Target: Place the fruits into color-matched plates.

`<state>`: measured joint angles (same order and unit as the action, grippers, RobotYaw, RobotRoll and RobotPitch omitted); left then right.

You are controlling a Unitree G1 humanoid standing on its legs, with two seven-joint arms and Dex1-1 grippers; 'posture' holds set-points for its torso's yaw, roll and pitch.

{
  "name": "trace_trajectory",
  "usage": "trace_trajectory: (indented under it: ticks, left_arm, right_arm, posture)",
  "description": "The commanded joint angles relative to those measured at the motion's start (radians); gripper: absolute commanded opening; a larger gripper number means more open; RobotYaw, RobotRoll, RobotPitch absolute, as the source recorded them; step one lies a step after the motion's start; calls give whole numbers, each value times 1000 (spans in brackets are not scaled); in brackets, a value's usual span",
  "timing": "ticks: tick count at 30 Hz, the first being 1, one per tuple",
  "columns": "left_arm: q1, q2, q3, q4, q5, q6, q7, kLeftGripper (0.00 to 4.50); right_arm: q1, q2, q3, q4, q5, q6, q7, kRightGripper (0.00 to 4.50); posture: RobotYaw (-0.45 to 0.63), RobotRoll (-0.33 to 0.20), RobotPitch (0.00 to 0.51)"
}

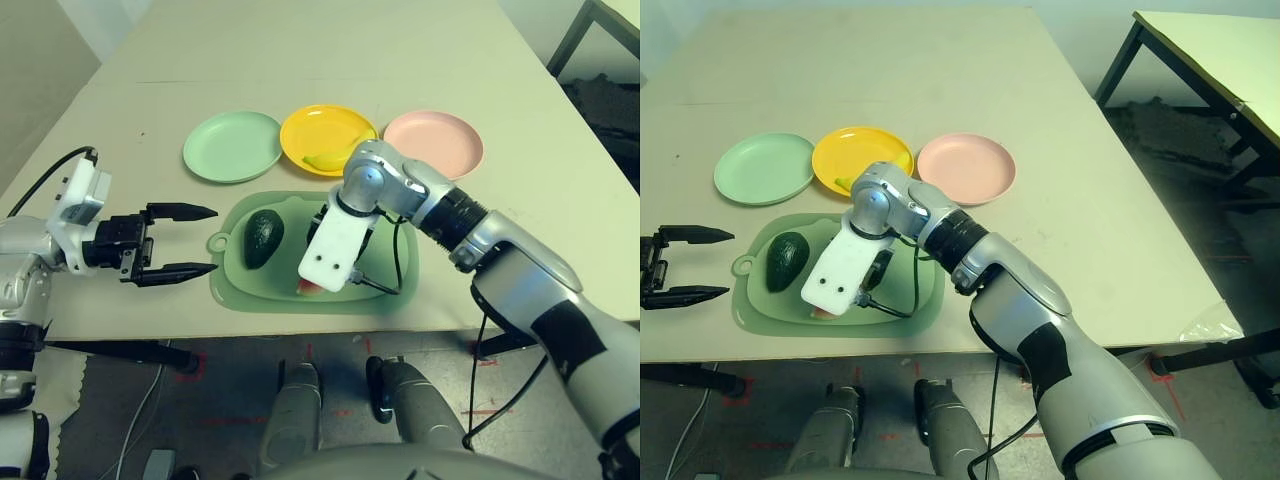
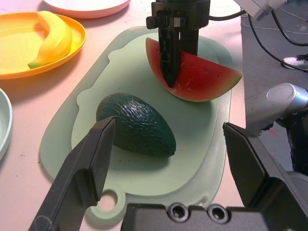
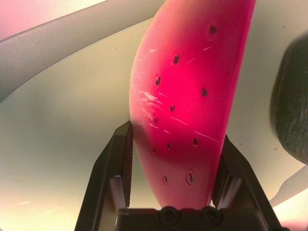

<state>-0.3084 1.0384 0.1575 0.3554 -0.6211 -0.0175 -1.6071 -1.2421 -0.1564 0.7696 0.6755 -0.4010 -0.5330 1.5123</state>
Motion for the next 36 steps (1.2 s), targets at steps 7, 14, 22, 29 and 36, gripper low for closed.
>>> trace_trajectory:
  ticks: [7,14,22,29,36]
  left_arm:
    - [4,-9,8,22,12,-20,-7,4500]
    - [7,-31,29,-13,20,30,12,4500]
    - [-4,-73,39,-97,56,97,171,4500]
    - [-2,-68,55,-152,52,145,205,4500]
    - [-15,-73,66,-142,88,126,242,4500]
  right_arm:
    - [-11,-3,5,27,-12,-2,1,2142]
    - [-100,-49,-50,119,13,-26,-6,2142]
    - [-236,-114,-92,356,-44,-54,-131,2142]
    - [-310,-164,-73,541,-152,-65,-299,2142]
    - [-313,-195,-71,632,-249,-5,-440,2142]
  posture:
    - [81,0,201]
    - [64,0,197]
    - [53,0,194]
    - [50,0,195]
    - [49,0,202]
